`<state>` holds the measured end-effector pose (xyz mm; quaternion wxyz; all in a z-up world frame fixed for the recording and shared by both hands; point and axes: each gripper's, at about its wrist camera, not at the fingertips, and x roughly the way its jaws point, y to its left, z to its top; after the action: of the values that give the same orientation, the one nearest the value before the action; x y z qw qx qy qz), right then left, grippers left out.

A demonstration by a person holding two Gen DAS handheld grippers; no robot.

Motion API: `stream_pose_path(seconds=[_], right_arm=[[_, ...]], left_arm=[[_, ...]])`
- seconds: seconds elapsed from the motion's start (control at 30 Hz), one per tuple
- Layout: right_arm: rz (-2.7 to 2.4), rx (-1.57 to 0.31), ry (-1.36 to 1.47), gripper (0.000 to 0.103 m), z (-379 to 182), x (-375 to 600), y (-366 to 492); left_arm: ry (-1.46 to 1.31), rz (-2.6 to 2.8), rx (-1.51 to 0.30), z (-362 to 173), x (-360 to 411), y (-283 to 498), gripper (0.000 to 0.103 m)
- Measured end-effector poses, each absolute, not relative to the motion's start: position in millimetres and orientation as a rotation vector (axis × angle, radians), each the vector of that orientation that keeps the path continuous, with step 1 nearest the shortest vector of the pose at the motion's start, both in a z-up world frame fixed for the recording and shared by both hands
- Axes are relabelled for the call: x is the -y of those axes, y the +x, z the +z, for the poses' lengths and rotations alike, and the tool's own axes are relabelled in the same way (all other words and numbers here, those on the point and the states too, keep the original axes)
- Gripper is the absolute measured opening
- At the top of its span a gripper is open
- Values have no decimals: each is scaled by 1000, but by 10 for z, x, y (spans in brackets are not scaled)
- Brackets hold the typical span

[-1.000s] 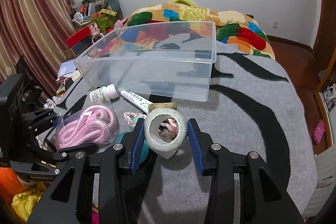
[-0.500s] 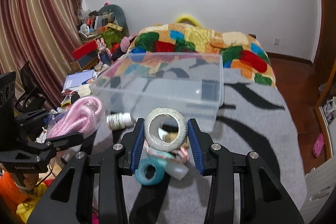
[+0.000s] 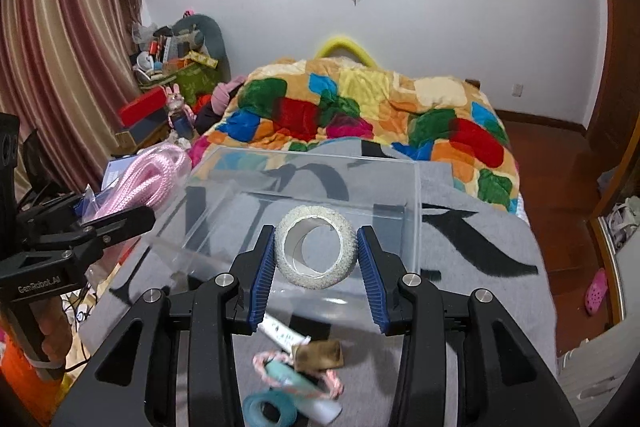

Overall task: Organize objects
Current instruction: 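Put pink rope in clear box with left tool while right tool drops white tape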

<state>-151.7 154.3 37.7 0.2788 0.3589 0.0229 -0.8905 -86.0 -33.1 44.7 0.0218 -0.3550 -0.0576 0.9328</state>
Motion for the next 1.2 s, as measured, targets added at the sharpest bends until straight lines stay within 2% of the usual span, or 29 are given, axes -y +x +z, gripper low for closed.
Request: stream_pose_path(seconds=[0.3, 0.33, 0.37, 0.4, 0.67, 0.83, 1.03, 1.2], right_arm=[[-2333, -121, 1168, 37, 12, -1315, -1977], [-2329, -134, 1192, 37, -47, -1289, -2024], [-2327, -147, 1206, 37, -85, -1275, -2048], [-2326, -158, 1216, 37, -121, -1260, -2066], [-2324, -271, 1202, 38, -189, -1146, -1945], [-2327, -274, 1137, 51, -53, -1160, -1778], [-2380, -302, 1019, 60, 156, -1262, -1468], [-2376, -260, 940, 66, 291, -1434, -1156]], left_arm=[[-1326, 2823, 142, 100, 293, -1421, 62], [-1340, 2821, 128, 68, 276, -1449, 61], [-1344, 2812, 124, 51, 261, -1462, 49], [-1354, 2796, 122, 37, 245, -1477, 46], [-1346, 2788, 102, 71, 202, -1454, 45], [-1308, 2809, 94, 176, 197, -1313, 55], [-1216, 2856, 61, 309, 185, -1009, 63], [-1186, 2852, 57, 310, 145, -764, 66]])
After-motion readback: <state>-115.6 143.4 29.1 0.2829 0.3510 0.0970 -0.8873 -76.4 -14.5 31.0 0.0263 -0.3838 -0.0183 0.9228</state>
